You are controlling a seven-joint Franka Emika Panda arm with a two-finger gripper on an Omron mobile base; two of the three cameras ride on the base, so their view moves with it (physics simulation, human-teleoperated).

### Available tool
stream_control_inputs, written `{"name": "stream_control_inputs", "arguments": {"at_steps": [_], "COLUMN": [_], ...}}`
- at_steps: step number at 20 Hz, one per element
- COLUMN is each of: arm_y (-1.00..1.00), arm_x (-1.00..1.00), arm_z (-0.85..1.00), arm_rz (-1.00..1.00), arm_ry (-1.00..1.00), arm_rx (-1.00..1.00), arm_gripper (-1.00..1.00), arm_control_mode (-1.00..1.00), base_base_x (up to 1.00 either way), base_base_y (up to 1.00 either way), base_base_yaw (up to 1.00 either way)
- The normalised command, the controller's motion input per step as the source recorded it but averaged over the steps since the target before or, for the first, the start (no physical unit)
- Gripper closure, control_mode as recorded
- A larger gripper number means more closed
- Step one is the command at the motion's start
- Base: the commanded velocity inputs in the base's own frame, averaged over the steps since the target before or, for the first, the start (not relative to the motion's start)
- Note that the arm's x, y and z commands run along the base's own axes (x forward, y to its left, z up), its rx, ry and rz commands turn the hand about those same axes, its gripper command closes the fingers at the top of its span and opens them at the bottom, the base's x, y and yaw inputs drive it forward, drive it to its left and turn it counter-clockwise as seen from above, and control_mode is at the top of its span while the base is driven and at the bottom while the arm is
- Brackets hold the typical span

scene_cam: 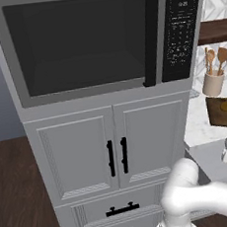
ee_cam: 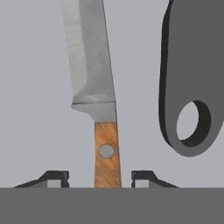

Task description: Place the appropriate cutting tool for cutting the avocado skin on the cutting board.

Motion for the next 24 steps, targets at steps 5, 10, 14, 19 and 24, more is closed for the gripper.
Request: {"name": "stream_control_inputs", "arguments": {"at_steps": [5,10,14,19,24], "arm_y": [0.00,0.00,0.00,0.00,0.04], "arm_x": [0.00,0.00,-0.20,-0.50,-0.50], "arm_z": [-0.10,0.01,0.53,0.84,0.95], "arm_rz": [0.00,0.00,0.00,-0.01,-0.05], "arm_ry": [0.00,0.00,-0.03,0.00,0.02], "arm_rx": [-0.04,-0.02,0.00,0.02,0.01], "arm_gripper": [1.00,1.00,1.00,1.00,1.00], "arm_control_mode": [-1.00,-1.00,-1.00,-1.00,-1.00], "base_base_x": [0.00,0.00,0.00,0.00,0.00], "base_base_y": [0.00,0.00,0.00,0.00,0.00], "base_base_yaw": [0.00,0.00,0.00,0.00,0.00]}}
